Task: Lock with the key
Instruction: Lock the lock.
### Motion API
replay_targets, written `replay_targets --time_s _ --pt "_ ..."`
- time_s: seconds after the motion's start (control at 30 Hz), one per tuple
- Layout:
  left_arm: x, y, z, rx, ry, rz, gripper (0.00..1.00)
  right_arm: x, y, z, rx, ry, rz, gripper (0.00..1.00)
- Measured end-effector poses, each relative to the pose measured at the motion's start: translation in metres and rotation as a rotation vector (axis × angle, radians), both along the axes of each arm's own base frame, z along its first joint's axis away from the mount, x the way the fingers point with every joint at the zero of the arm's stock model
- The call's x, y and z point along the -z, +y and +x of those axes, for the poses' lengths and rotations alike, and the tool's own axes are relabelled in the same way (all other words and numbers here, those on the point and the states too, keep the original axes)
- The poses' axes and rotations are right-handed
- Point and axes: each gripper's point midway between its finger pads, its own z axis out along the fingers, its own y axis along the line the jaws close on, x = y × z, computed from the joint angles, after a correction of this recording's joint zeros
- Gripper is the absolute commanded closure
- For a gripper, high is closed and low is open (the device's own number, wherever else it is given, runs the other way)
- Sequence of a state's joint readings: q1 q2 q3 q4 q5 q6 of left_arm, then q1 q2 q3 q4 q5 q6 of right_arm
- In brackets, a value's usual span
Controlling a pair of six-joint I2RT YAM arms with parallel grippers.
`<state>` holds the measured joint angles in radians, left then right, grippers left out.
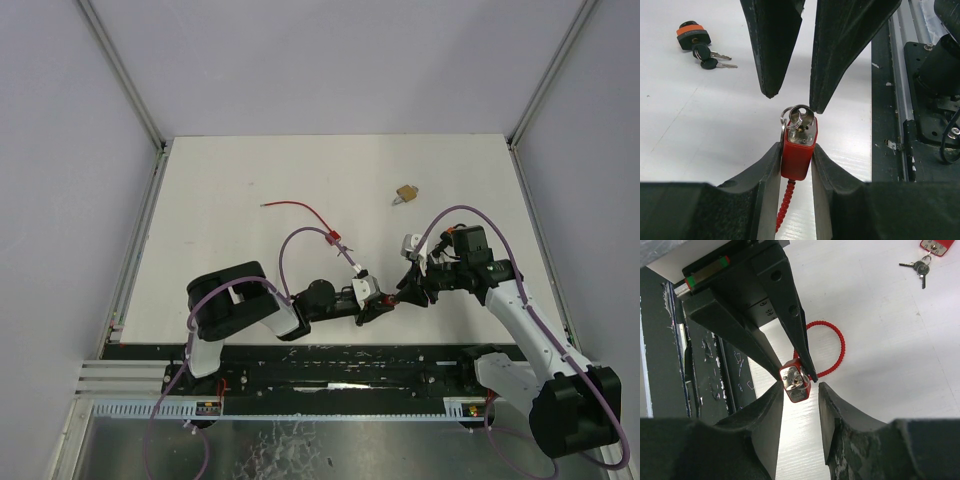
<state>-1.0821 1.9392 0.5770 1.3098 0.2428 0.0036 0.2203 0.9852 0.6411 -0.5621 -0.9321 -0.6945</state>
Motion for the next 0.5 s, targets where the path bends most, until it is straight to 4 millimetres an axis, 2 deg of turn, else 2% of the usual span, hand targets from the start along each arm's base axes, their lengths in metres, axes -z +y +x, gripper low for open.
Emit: replay_targets --time_s 0.5 --pt "0.0022 0.0001 -0.0001 0.000 0.002 0.004 1.00 -0.0022 0.0000 -0.0002 0.000 -0.011 0.003 0.56"
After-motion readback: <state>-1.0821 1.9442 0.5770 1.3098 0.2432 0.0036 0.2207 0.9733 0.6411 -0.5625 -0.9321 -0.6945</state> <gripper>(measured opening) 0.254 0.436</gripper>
